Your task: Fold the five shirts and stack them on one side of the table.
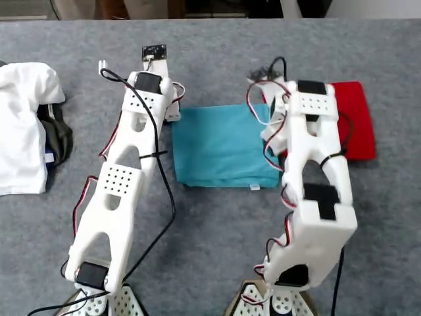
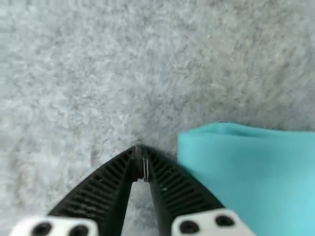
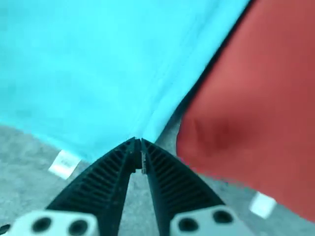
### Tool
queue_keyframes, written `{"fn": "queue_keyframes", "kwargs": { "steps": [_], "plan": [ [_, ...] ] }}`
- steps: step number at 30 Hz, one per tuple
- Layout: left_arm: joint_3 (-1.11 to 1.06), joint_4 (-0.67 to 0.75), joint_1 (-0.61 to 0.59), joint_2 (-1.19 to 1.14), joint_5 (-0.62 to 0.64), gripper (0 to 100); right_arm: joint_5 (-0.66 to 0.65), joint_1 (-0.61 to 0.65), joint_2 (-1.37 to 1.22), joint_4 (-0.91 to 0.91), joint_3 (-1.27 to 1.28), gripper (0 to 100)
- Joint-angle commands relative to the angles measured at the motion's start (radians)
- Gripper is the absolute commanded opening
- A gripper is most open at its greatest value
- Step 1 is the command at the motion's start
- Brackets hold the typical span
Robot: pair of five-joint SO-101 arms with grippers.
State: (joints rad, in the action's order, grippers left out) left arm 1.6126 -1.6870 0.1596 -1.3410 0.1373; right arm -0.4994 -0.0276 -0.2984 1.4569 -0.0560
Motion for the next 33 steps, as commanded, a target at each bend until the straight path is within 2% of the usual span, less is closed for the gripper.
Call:
{"fn": "queue_keyframes", "kwargs": {
  "steps": [1,9,12,16,20,23,25,28,31,33],
  "plan": [
    [0.060,-0.038,-0.014,0.047,-0.046,2,-0.011,0.022,0.140,0.069,-0.085,0.2],
    [0.037,-0.080,-0.041,0.231,-0.129,2,-0.011,-0.053,0.328,0.241,-0.021,0.2],
    [-0.087,-0.080,-0.038,0.374,-0.133,2,-0.012,-0.087,0.437,0.299,0.071,0.2],
    [-0.430,-0.080,-0.028,0.627,-0.130,2,-0.012,-0.108,0.604,0.304,0.268,0.2],
    [-0.944,-0.077,-0.018,0.958,-0.150,2,-0.012,-0.101,0.756,0.262,0.467,0.4],
    [-1.323,-0.032,-0.018,1.161,-0.216,2,-0.002,-0.101,0.829,0.178,0.596,0.8],
    [-1.548,0.044,-0.032,1.270,-0.252,2,0.080,-0.068,0.835,0.114,0.665,4.7],
    [-1.780,0.141,-0.072,1.420,-0.287,2,0.350,-0.015,0.822,0.011,0.750,18.6],
    [-1.912,0.186,-0.110,1.552,-0.295,2,0.565,0.047,0.791,-0.104,0.805,36.0],
    [-1.961,0.186,-0.132,1.623,-0.295,2,0.671,0.099,0.757,-0.157,0.808,42.5]
  ]
}}
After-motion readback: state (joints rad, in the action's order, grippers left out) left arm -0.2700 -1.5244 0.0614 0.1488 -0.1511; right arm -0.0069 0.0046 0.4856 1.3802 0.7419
